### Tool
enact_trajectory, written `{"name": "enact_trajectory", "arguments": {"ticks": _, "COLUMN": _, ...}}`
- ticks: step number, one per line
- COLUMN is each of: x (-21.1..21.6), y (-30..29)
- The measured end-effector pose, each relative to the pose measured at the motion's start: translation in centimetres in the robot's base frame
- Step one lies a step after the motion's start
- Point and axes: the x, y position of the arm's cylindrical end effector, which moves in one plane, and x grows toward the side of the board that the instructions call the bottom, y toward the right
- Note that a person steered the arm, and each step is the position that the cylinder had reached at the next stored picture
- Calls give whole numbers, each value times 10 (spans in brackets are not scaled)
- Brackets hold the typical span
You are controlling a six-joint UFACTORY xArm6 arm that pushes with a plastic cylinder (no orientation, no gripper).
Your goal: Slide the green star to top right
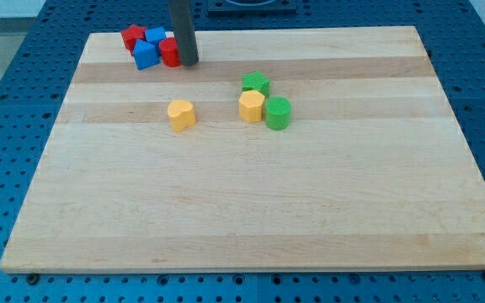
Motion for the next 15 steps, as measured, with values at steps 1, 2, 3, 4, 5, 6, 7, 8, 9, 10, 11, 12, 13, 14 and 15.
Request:
{"name": "enact_trajectory", "arguments": {"ticks": 1, "x": 4, "y": 1}}
{"name": "enact_trajectory", "arguments": {"ticks": 2, "x": 47, "y": 7}}
{"name": "enact_trajectory", "arguments": {"ticks": 3, "x": 85, "y": 21}}
{"name": "enact_trajectory", "arguments": {"ticks": 4, "x": 88, "y": 55}}
{"name": "enact_trajectory", "arguments": {"ticks": 5, "x": 86, "y": 91}}
{"name": "enact_trajectory", "arguments": {"ticks": 6, "x": 75, "y": 123}}
{"name": "enact_trajectory", "arguments": {"ticks": 7, "x": 61, "y": 154}}
{"name": "enact_trajectory", "arguments": {"ticks": 8, "x": 61, "y": 199}}
{"name": "enact_trajectory", "arguments": {"ticks": 9, "x": 76, "y": 238}}
{"name": "enact_trajectory", "arguments": {"ticks": 10, "x": 83, "y": 271}}
{"name": "enact_trajectory", "arguments": {"ticks": 11, "x": 83, "y": 294}}
{"name": "enact_trajectory", "arguments": {"ticks": 12, "x": 74, "y": 300}}
{"name": "enact_trajectory", "arguments": {"ticks": 13, "x": 52, "y": 300}}
{"name": "enact_trajectory", "arguments": {"ticks": 14, "x": 33, "y": 304}}
{"name": "enact_trajectory", "arguments": {"ticks": 15, "x": 15, "y": 304}}
